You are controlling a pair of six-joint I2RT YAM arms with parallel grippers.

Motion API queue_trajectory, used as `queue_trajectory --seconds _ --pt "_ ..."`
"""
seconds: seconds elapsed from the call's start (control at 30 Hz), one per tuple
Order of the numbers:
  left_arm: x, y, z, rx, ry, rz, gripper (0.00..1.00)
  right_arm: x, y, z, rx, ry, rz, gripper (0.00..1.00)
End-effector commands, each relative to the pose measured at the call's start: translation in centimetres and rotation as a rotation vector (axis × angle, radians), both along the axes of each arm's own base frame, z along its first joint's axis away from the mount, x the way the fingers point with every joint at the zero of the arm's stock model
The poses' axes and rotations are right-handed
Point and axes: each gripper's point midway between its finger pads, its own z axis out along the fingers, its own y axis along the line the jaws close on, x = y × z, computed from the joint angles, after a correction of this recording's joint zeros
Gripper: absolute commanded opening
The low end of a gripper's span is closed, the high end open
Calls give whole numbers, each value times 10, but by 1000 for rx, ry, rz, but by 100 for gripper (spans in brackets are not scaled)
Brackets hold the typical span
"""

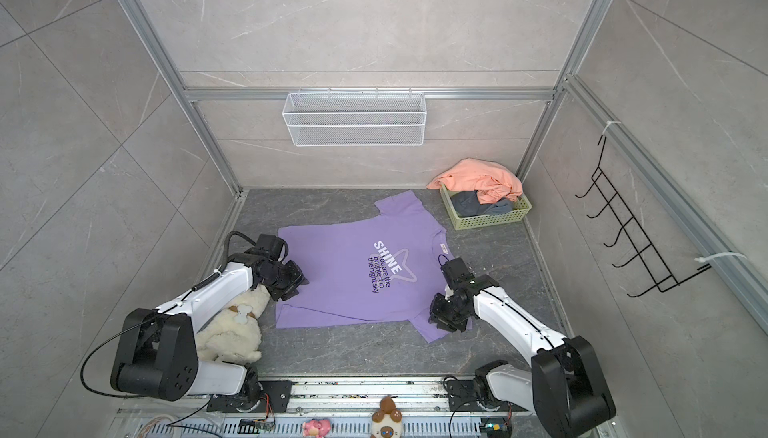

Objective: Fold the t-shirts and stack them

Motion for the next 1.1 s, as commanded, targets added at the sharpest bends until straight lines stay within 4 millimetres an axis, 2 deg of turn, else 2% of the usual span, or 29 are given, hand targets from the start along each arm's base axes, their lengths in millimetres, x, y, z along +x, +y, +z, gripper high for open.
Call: queue_trajectory --seconds 0.0,0.13,0.27,0.37,0.47,0.67,0.9,1.07 --pt "15 -7 17 -17 -59 -32 45 5 3 -17 -17 -8 7 30" --pt "12 -5 18 -8 -55 -39 45 0 8 -32 -9 18 23 29" --pt "5 0 18 14 -46 -40 45 -17 20 -38 -6 67 66 28" --pt "-3 4 17 37 -26 -44 46 -32 29 -37 -13 104 93 28" --pt "-11 10 14 69 -8 -44 46 -39 30 -27 -35 110 121 29" --pt "-31 34 5 185 40 -20 46 -14 13 -1 -188 18 171 34" --pt "-44 58 -3 320 86 -2 45 19 26 20 -177 -83 172 35" --pt "-43 60 -15 334 103 2 44 30 33 27 -165 -106 169 35"
